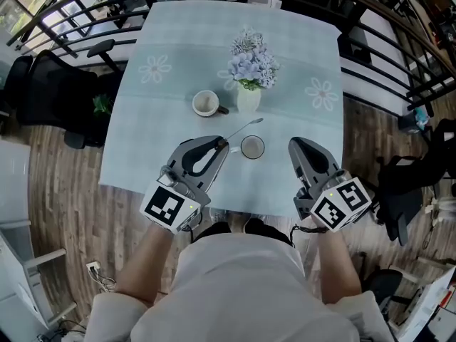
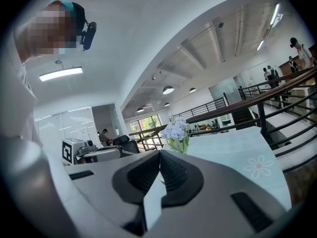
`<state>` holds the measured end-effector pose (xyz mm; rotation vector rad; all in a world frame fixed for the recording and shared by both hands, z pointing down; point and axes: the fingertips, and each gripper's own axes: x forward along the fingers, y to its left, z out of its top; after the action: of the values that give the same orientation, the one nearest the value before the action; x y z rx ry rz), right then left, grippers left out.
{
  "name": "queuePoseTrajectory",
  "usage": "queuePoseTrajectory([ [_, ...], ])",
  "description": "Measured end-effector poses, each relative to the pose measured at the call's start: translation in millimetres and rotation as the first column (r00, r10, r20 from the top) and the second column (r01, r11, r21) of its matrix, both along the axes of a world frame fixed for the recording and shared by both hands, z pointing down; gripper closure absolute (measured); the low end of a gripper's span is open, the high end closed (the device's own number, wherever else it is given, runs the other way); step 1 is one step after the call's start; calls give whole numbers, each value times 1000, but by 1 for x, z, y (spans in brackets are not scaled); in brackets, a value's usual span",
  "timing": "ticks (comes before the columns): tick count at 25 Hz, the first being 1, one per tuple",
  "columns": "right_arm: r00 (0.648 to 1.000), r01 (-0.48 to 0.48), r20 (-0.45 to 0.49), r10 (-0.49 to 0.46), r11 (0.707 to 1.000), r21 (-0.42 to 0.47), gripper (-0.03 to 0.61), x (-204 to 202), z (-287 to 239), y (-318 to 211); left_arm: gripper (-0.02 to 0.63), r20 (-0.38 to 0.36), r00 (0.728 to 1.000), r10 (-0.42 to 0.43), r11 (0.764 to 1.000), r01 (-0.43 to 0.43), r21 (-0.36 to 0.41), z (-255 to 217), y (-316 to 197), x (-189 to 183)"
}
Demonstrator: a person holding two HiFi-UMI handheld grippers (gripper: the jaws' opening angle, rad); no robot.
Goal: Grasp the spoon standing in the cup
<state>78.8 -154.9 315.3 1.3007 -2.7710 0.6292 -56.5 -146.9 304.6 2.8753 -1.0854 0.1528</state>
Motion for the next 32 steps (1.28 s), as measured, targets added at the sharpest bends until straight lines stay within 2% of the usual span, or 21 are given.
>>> queuePoseTrajectory([
  [32, 999, 43, -17, -43, 999, -3, 557, -6, 4, -1, 555, -7, 1000, -3, 1000, 3, -1, 1, -3, 7],
])
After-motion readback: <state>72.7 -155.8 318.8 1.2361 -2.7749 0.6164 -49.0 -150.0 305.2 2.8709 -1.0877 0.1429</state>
